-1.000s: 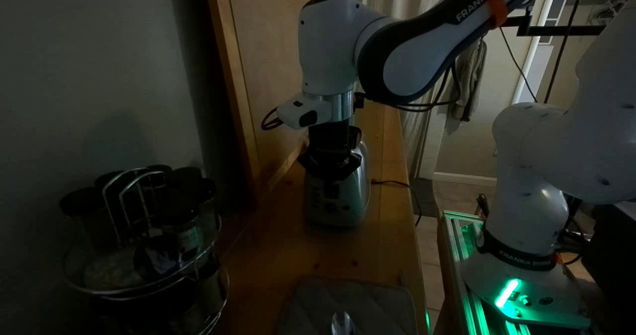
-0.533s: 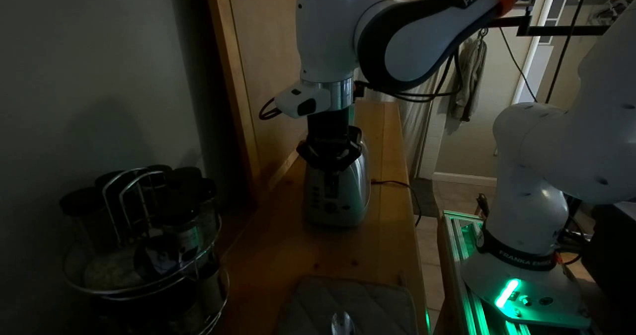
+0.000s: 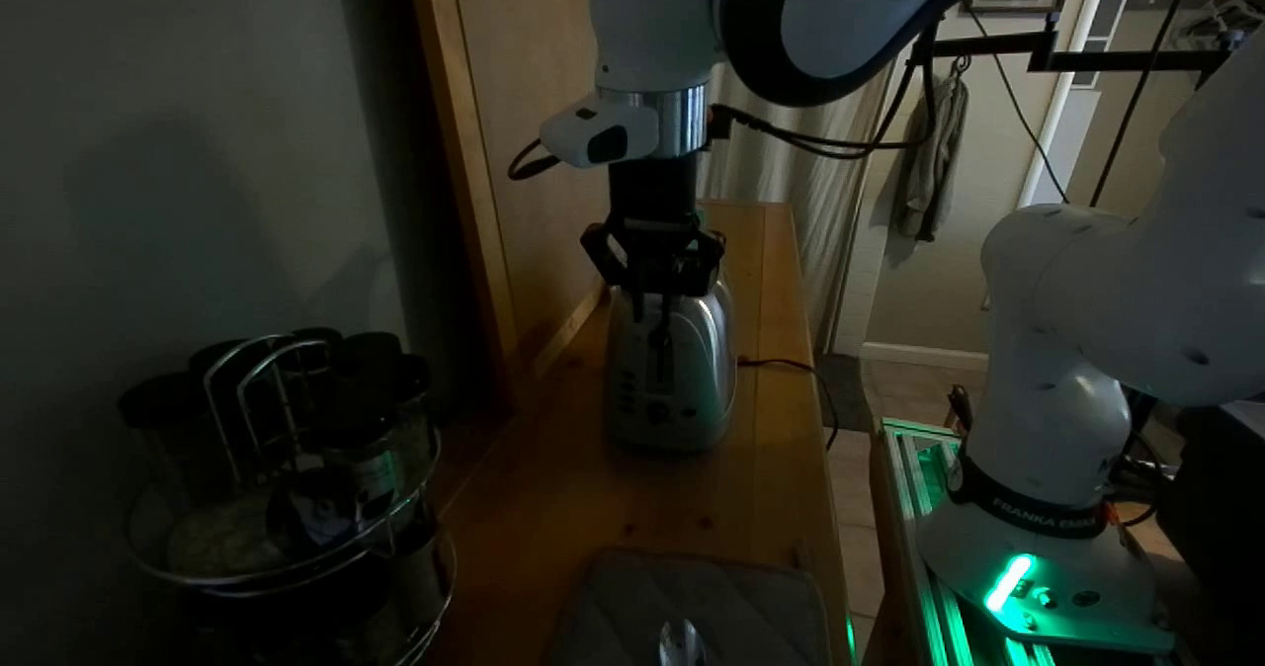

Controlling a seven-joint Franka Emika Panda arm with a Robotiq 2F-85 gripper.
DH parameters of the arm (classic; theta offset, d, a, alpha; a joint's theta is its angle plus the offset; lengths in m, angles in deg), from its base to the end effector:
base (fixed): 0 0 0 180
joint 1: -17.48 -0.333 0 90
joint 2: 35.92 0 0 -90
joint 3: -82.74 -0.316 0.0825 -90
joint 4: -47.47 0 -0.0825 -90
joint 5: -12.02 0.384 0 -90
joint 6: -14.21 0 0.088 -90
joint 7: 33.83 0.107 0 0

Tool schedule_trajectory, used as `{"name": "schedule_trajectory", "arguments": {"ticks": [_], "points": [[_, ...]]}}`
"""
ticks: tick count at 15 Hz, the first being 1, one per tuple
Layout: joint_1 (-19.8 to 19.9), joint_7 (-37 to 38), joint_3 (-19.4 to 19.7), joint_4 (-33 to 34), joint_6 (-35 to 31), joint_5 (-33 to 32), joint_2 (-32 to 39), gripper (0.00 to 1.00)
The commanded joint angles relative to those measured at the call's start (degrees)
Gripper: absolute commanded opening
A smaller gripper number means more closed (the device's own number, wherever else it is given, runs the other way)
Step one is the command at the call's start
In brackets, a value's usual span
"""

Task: Push the lever of the toaster down

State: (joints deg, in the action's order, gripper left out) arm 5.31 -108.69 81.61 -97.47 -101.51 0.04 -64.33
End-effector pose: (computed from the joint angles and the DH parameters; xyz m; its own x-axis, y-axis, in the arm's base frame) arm 0.3820 0.0780 0.4455 -0.0539 0.9795 -0.1943 0.9978 0.0605 0.0282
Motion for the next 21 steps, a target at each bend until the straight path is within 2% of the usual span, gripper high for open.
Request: {"name": "schedule_trajectory", "arguments": {"ticks": [1,4,7,14,21], "points": [[2.39,9.40,-1.99,2.61,2.14,-0.96,-1.32,0.60],[3.71,17.31,-1.99,5.05,4.93,-0.90,-1.61,0.82],[4.54,25.01,-1.65,7.19,8.66,-0.26,-1.99,0.99],[5.05,45.14,-1.61,10.35,16.19,0.79,-2.41,1.00],[5.95,64.99,-1.75,10.35,19.13,2.64,-3.11,1.00]]}}
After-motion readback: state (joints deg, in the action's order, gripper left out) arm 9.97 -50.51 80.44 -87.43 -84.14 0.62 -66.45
